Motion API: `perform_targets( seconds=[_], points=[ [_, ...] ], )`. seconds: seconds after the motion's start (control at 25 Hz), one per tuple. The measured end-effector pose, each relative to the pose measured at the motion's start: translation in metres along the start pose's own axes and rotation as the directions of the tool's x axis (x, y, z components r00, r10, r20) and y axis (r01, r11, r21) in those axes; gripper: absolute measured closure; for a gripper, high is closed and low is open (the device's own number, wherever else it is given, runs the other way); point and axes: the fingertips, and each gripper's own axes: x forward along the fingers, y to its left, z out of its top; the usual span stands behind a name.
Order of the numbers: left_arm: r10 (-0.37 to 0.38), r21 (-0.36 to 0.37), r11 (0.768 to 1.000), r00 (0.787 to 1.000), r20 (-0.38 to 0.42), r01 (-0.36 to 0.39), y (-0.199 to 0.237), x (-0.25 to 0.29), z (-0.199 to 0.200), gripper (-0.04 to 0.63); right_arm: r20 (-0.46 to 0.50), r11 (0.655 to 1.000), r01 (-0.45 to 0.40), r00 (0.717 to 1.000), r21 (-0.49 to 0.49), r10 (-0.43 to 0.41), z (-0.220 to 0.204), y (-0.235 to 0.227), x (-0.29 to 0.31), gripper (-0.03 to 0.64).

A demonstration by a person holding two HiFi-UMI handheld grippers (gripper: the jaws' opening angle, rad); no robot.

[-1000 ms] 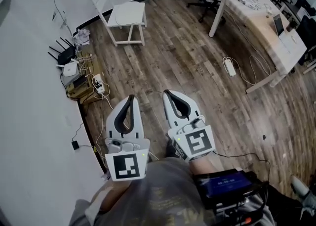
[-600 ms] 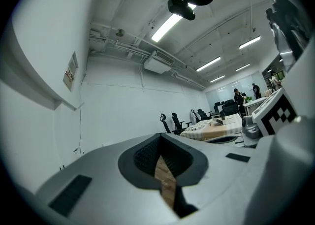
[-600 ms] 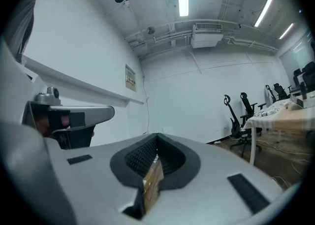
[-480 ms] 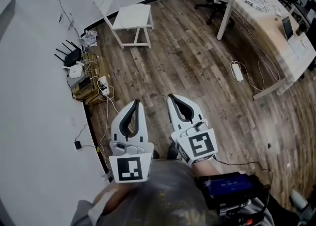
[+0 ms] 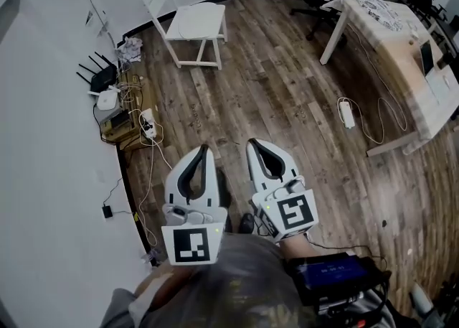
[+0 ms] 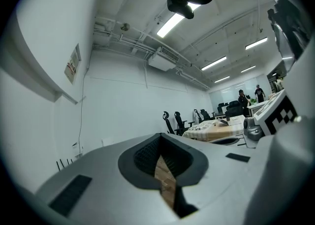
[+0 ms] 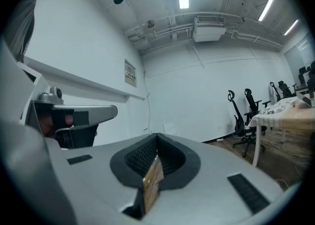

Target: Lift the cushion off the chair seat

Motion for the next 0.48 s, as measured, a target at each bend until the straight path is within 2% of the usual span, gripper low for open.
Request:
perform_targets(
  seconds=[0.32, 0.48],
  points=[
    [0.03, -0.035, 0.999, 1.0, -0.002, -0.03, 0.068, 0.086, -0.007, 0.589, -0.02, 0.999, -0.031, 0.999, -0.022, 0.031, 0.009, -0.021, 0.103, 0.609],
    [0.025, -0.011, 1.0, 1.0, 0.002, -0.025, 0.107, 0.13, -0.003, 0.589, -0.017, 0.999, -0.038, 0.999, -0.022, 0.037, 0.018, -0.029, 0.163, 0.609]
  ],
)
